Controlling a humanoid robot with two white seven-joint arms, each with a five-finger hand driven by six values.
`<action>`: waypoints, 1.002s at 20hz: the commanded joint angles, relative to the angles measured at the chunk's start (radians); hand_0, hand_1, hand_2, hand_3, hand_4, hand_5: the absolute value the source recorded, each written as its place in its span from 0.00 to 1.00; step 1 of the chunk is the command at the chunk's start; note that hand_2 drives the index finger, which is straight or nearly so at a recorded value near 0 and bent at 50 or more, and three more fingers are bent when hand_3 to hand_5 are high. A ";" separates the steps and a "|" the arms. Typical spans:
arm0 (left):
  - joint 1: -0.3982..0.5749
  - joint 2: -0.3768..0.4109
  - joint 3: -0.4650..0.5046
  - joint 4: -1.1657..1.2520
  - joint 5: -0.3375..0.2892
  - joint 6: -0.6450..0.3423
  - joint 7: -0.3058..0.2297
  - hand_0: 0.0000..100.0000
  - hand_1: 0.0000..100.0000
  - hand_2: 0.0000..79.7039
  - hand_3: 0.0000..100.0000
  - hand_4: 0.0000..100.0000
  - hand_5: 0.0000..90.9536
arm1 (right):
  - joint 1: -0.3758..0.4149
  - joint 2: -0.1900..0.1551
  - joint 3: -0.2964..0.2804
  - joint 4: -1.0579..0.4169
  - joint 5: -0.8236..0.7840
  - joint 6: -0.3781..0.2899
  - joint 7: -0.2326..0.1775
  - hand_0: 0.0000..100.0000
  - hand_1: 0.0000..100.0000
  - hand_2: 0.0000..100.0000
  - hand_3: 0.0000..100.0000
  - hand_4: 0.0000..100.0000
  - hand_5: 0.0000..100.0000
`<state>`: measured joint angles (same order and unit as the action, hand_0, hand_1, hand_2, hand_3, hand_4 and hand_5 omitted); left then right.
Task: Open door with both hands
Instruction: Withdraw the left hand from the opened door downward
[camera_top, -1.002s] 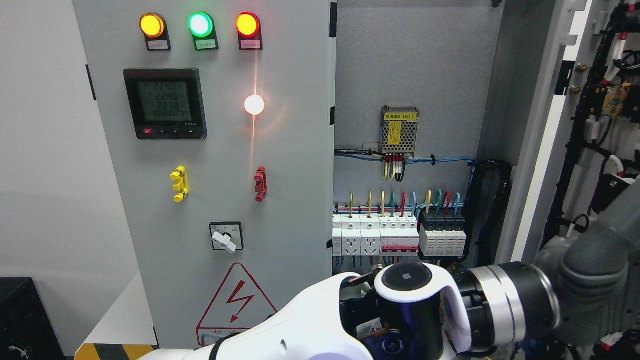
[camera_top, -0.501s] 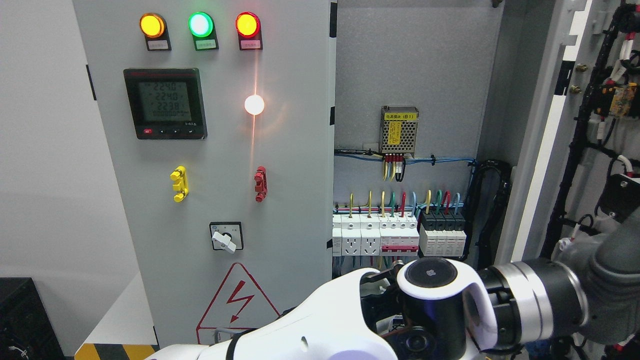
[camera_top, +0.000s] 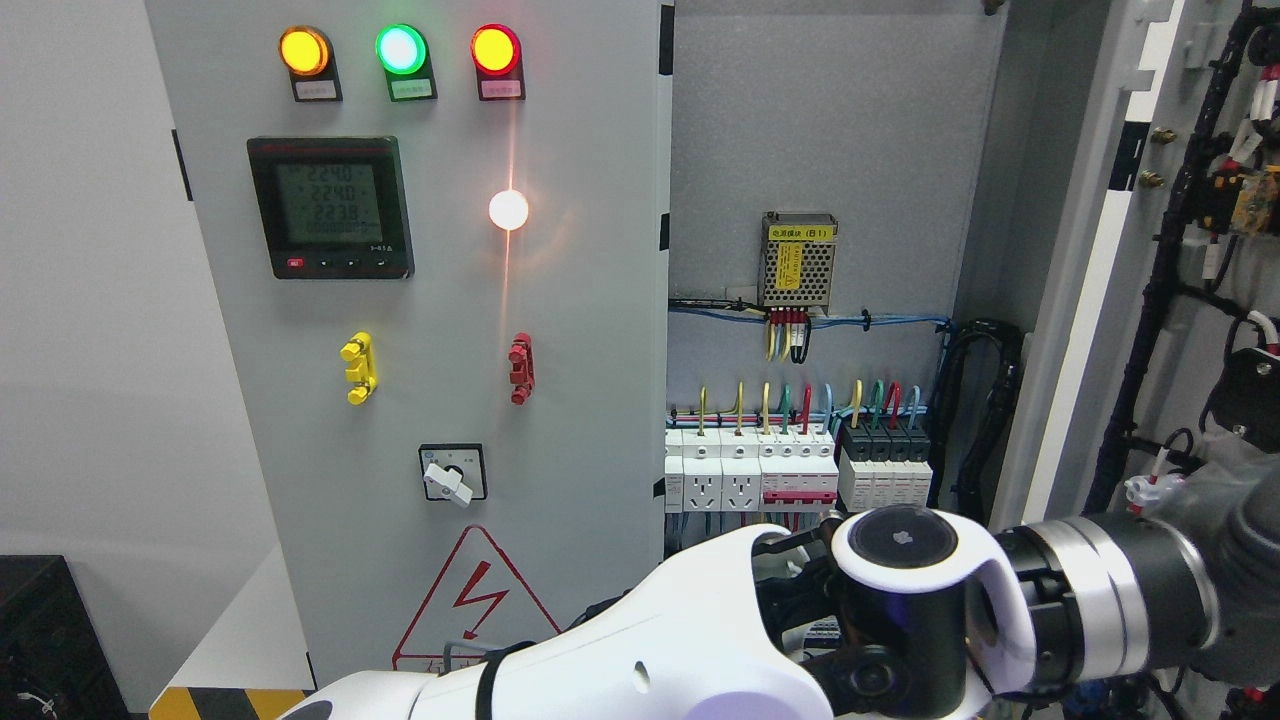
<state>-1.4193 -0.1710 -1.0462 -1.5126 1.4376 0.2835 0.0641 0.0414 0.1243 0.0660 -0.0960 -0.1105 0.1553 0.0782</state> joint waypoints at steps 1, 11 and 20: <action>-0.001 -0.002 -0.015 0.008 0.000 0.002 0.002 0.00 0.00 0.00 0.00 0.00 0.00 | 0.002 0.000 0.000 -0.001 0.000 0.000 0.000 0.00 0.00 0.00 0.00 0.00 0.00; 0.032 0.160 0.011 -0.138 0.000 0.000 0.002 0.00 0.00 0.00 0.00 0.00 0.00 | 0.000 0.000 0.000 -0.001 0.000 0.000 0.000 0.00 0.00 0.00 0.00 0.00 0.00; 0.201 0.453 0.069 -0.330 0.007 0.000 0.000 0.00 0.00 0.00 0.00 0.00 0.00 | 0.000 0.000 0.000 -0.001 0.000 0.000 0.000 0.00 0.00 0.00 0.00 0.00 0.00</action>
<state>-1.3124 0.0343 -1.0196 -1.6817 1.4410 0.2793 0.0698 0.0415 0.1243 0.0660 -0.0959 -0.1105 0.1553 0.0782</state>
